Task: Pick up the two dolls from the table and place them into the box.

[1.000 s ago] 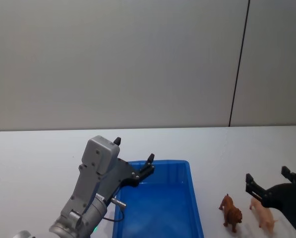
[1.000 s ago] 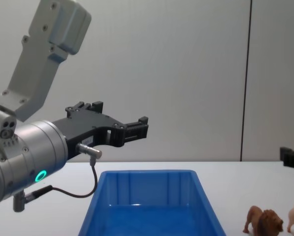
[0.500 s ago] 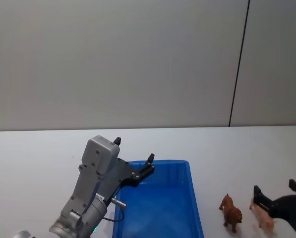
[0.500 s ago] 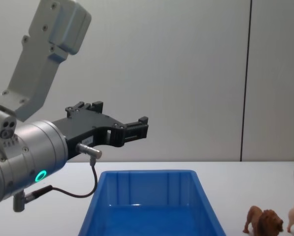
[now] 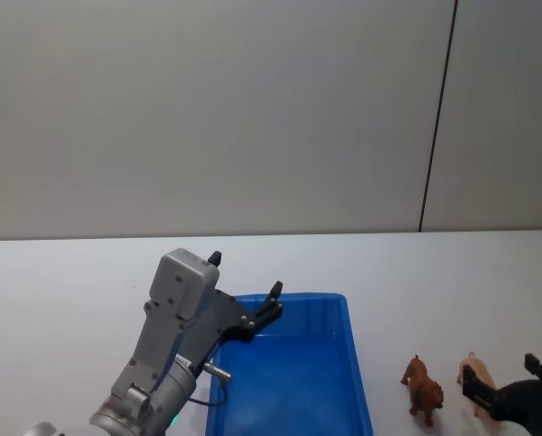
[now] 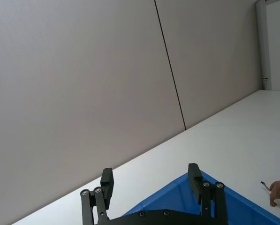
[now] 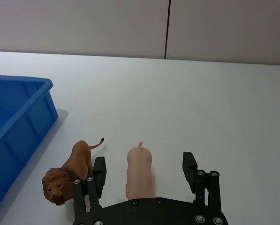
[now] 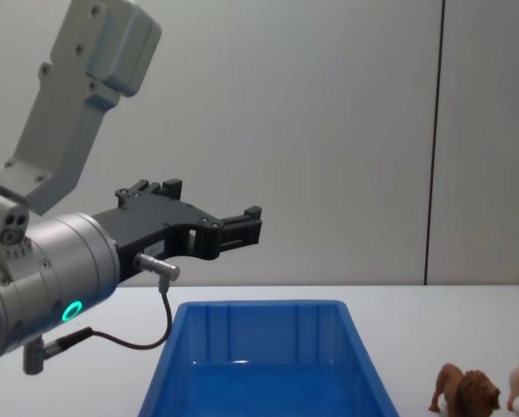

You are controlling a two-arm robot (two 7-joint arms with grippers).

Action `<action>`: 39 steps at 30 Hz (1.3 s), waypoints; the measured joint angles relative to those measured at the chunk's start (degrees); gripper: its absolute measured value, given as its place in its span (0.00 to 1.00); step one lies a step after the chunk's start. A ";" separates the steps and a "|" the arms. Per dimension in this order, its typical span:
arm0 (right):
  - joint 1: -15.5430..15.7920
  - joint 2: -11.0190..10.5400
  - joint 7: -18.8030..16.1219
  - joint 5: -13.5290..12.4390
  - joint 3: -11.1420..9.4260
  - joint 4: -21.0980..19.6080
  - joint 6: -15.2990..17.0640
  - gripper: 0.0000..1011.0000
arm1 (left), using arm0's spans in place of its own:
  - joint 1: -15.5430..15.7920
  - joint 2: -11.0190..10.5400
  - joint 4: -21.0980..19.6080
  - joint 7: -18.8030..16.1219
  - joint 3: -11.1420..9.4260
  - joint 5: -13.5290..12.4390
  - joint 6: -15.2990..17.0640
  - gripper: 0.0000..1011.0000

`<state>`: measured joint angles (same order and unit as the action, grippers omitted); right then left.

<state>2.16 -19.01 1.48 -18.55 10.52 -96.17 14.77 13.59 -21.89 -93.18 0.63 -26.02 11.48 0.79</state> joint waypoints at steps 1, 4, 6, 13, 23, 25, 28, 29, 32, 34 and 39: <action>-0.10 0.09 -0.27 -0.01 0.01 0.49 0.01 0.99 | 0.00 0.00 0.00 0.00 0.00 0.00 0.00 0.99; -0.28 0.25 -0.72 -0.01 0.04 1.55 0.03 0.99 | 0.00 0.00 0.00 0.00 0.00 0.00 0.00 0.99; -0.36 0.32 -0.95 -0.01 0.06 2.03 0.04 0.99 | 0.00 0.00 0.00 0.00 0.00 0.00 0.00 0.99; -0.46 0.50 -1.82 0.09 0.12 3.88 0.04 0.89 | 0.00 0.00 0.00 0.00 0.00 0.00 0.00 0.99; -0.16 0.57 -2.89 0.08 0.12 5.49 -0.14 0.56 | 0.00 0.00 0.00 0.00 0.00 0.00 0.00 0.99; -0.07 0.58 -3.20 -0.01 0.10 5.70 -0.43 0.52 | 0.00 0.00 0.00 0.00 0.00 0.00 0.00 0.99; 0.10 0.58 -3.64 -0.08 0.07 5.86 -1.08 0.42 | 0.00 0.00 0.00 0.00 0.00 0.00 0.00 0.99; 0.16 0.57 -3.75 -0.08 0.06 5.87 -1.26 0.40 | 0.00 0.00 0.00 0.00 0.00 0.00 0.00 0.99; 0.35 0.52 -4.18 -0.08 0.03 5.84 -2.30 0.35 | 0.00 0.00 0.00 0.00 0.00 0.00 0.00 0.99; 0.54 0.46 -4.44 -0.01 0.00 5.53 -3.16 0.35 | 0.00 0.00 0.00 0.00 0.00 0.00 0.00 0.99; 0.92 0.28 -4.88 0.52 -0.07 4.40 -5.05 0.35 | 0.00 0.00 0.00 0.00 0.00 0.00 0.00 0.99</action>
<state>3.09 -18.73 -3.39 -18.03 10.45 -91.77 9.72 13.59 -21.89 -93.18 0.62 -26.02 11.48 0.79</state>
